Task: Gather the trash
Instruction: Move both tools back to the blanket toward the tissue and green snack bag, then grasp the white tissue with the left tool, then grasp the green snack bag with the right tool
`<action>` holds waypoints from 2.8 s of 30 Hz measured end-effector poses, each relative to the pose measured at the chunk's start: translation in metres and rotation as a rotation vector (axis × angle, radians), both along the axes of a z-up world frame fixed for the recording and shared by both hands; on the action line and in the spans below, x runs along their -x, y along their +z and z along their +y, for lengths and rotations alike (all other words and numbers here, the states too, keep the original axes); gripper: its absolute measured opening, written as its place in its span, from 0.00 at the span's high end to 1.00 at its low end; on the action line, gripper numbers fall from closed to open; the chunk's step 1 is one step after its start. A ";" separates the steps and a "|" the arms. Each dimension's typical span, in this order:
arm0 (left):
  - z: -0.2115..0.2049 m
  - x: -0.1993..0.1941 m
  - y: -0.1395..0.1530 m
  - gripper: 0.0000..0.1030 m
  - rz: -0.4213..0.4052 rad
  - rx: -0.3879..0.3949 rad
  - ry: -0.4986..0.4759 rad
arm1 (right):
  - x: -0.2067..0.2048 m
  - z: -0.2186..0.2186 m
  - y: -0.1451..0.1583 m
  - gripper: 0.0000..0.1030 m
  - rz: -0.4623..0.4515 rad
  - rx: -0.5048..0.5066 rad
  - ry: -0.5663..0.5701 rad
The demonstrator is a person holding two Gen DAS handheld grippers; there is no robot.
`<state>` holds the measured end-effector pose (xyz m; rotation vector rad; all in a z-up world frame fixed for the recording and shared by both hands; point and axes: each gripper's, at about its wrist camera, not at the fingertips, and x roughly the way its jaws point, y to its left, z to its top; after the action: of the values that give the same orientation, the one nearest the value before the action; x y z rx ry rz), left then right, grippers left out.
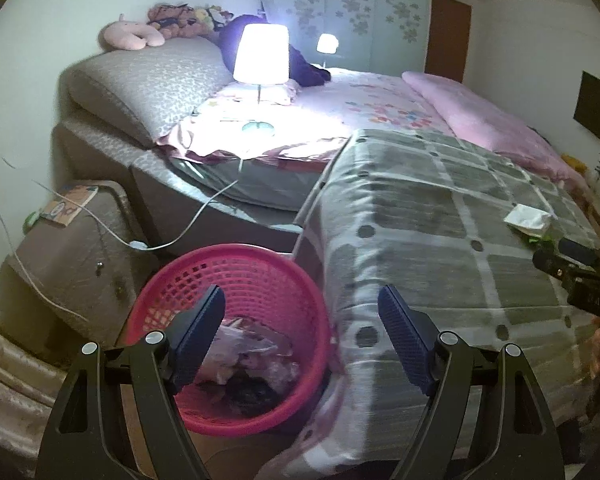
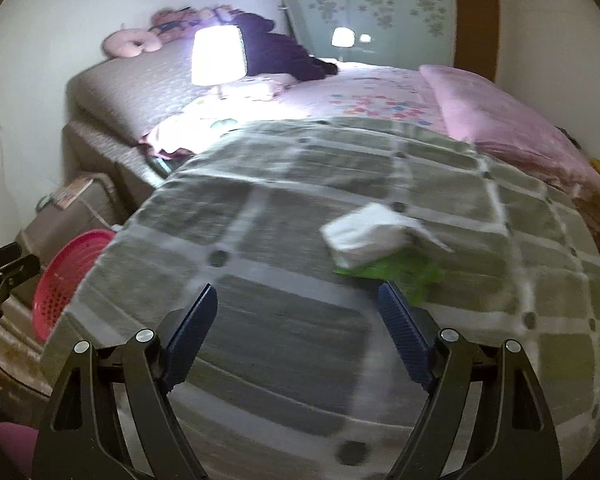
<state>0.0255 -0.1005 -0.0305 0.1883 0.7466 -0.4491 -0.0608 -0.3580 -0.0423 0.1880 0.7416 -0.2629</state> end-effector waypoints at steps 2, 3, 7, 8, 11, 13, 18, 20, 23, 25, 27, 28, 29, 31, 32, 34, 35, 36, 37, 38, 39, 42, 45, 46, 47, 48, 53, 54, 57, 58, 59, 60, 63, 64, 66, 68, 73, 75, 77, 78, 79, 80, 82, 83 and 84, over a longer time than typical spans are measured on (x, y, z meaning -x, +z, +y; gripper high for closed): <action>-0.007 0.002 -0.001 0.26 0.000 -0.007 -0.013 | 0.007 -0.011 -0.001 0.18 -0.005 0.002 -0.028; -0.011 0.004 -0.001 0.26 0.001 -0.014 -0.023 | 0.009 -0.015 -0.002 0.18 -0.006 0.002 -0.038; -0.027 0.008 -0.004 0.26 0.001 -0.035 -0.052 | 0.019 -0.034 -0.006 0.18 0.003 0.000 -0.080; -0.030 0.009 -0.004 0.26 0.002 -0.037 -0.058 | 0.021 -0.039 -0.007 0.18 0.005 0.001 -0.090; -0.044 0.011 -0.004 0.26 0.002 -0.044 -0.083 | 0.028 -0.052 -0.011 0.18 0.011 0.007 -0.121; -0.056 0.013 -0.004 0.26 0.003 -0.049 -0.104 | 0.033 -0.061 -0.012 0.18 0.014 0.016 -0.140; -0.087 0.016 -0.003 0.26 0.013 -0.043 -0.175 | 0.042 -0.084 -0.014 0.17 0.018 0.035 -0.194; -0.100 0.018 -0.003 0.26 0.014 -0.043 -0.200 | 0.045 -0.094 -0.015 0.17 0.016 0.026 -0.210; -0.120 0.022 -0.003 0.26 0.019 -0.040 -0.238 | 0.047 -0.106 -0.017 0.17 0.025 0.003 -0.215; -0.135 0.023 -0.003 0.26 0.028 -0.035 -0.274 | 0.046 -0.111 -0.020 0.17 0.036 -0.005 -0.211; -0.152 0.025 -0.003 0.26 0.032 -0.038 -0.313 | 0.046 -0.114 -0.022 0.17 0.047 -0.003 -0.216; -0.159 0.027 -0.003 0.26 0.029 -0.040 -0.326 | 0.045 -0.116 -0.024 0.17 0.050 -0.022 -0.217; -0.165 0.028 -0.003 0.26 0.025 -0.044 -0.340 | 0.045 -0.118 -0.025 0.17 0.051 -0.031 -0.219; -0.181 0.031 -0.003 0.26 0.019 -0.052 -0.374 | 0.046 -0.123 -0.027 0.17 0.053 -0.056 -0.228; -0.188 0.032 -0.003 0.26 0.017 -0.053 -0.388 | 0.046 -0.124 -0.028 0.17 0.054 -0.066 -0.232; -0.202 0.033 -0.004 0.26 0.016 -0.058 -0.416 | 0.046 -0.129 -0.031 0.17 0.063 -0.095 -0.245; -0.208 0.033 -0.004 0.26 0.019 -0.060 -0.427 | 0.047 -0.130 -0.031 0.17 0.063 -0.102 -0.247; -0.216 0.032 -0.004 0.26 0.025 -0.059 -0.441 | 0.047 -0.130 -0.031 0.17 0.060 -0.103 -0.247; -0.221 0.032 -0.004 0.26 0.028 -0.056 -0.450 | 0.047 -0.129 -0.031 0.17 0.064 -0.099 -0.247; -0.226 0.031 -0.003 0.26 0.030 -0.053 -0.459 | 0.046 -0.128 -0.031 0.17 0.069 -0.093 -0.247; -0.231 0.032 -0.003 0.26 0.031 -0.049 -0.471 | 0.046 -0.128 -0.031 0.17 0.072 -0.090 -0.247; -0.248 0.034 -0.002 0.26 0.026 -0.049 -0.513 | 0.045 -0.127 -0.032 0.16 0.076 -0.085 -0.246; -0.268 0.033 -0.008 0.27 0.036 -0.064 -0.543 | 0.046 -0.128 -0.032 0.16 0.074 -0.088 -0.246; -0.271 0.030 -0.009 0.27 0.046 -0.067 -0.546 | 0.046 -0.128 -0.032 0.16 0.074 -0.088 -0.246; -0.275 0.028 -0.012 0.27 0.055 -0.068 -0.548 | 0.046 -0.127 -0.032 0.16 0.074 -0.088 -0.246; -0.279 0.025 -0.014 0.27 0.064 -0.069 -0.547 | 0.045 -0.128 -0.032 0.16 0.075 -0.087 -0.246; -0.284 0.014 -0.021 0.54 0.110 -0.065 -0.532 | 0.046 -0.128 -0.032 0.16 0.075 -0.088 -0.246; -0.284 0.012 -0.022 0.61 0.121 -0.064 -0.530 | 0.046 -0.127 -0.032 0.16 0.075 -0.087 -0.246; -0.279 0.008 -0.024 0.76 0.125 -0.065 -0.517 | 0.046 -0.128 -0.032 0.16 0.075 -0.087 -0.246; -0.277 0.007 -0.023 0.78 0.124 -0.062 -0.515 | 0.045 -0.128 -0.032 0.16 0.075 -0.087 -0.246; -0.275 0.006 -0.022 0.82 0.125 -0.058 -0.510 | 0.046 -0.128 -0.032 0.16 0.076 -0.087 -0.246; -0.272 0.005 -0.021 0.84 0.128 -0.051 -0.505 | 0.046 -0.128 -0.032 0.16 0.076 -0.086 -0.246; -0.262 0.003 -0.016 0.87 0.124 -0.028 -0.487 | 0.046 -0.128 -0.032 0.16 0.076 -0.086 -0.246; -0.259 0.002 -0.014 0.88 0.123 -0.021 -0.483 | 0.045 -0.128 -0.032 0.16 0.076 -0.087 -0.246; -0.250 0.002 -0.010 0.89 0.117 -0.006 -0.470 | 0.045 -0.127 -0.032 0.16 0.079 -0.083 -0.246; -0.242 0.002 -0.007 0.90 0.114 0.006 -0.460 | 0.045 -0.128 -0.033 0.16 0.086 -0.076 -0.246; -0.219 0.006 -0.003 0.90 0.093 0.003 -0.432 | 0.042 -0.126 -0.034 0.15 0.109 -0.052 -0.246; -0.210 0.008 -0.003 0.90 0.084 0.000 -0.420 | 0.040 -0.125 -0.035 0.15 0.116 -0.043 -0.247; -0.199 0.009 -0.003 0.90 0.077 -0.003 -0.403 | 0.040 -0.125 -0.035 0.13 0.122 -0.044 -0.238; -0.193 0.010 -0.003 0.90 0.072 -0.004 -0.393 | 0.039 -0.124 -0.035 0.12 0.122 -0.045 -0.237; -0.189 0.010 -0.003 0.90 0.071 -0.005 -0.387 | 0.039 -0.124 -0.035 0.12 0.123 -0.045 -0.235; -0.184 0.010 -0.004 0.90 0.070 -0.005 -0.380 | 0.039 -0.124 -0.035 0.10 0.125 -0.046 -0.232; -0.175 0.011 -0.004 0.90 0.069 -0.005 -0.367 | 0.037 -0.123 -0.035 0.08 0.133 -0.042 -0.225; -0.172 0.011 -0.005 0.90 0.070 -0.003 -0.362 | 0.036 -0.122 -0.036 0.07 0.138 -0.039 -0.222; -0.167 0.010 -0.005 0.90 0.074 0.000 -0.355 | 0.036 -0.122 -0.036 0.07 0.140 -0.038 -0.222</action>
<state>0.0155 -0.2678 -0.0359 0.3081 0.7877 -0.7968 -0.0973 -0.4803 -0.0779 0.2904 0.8655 -0.4768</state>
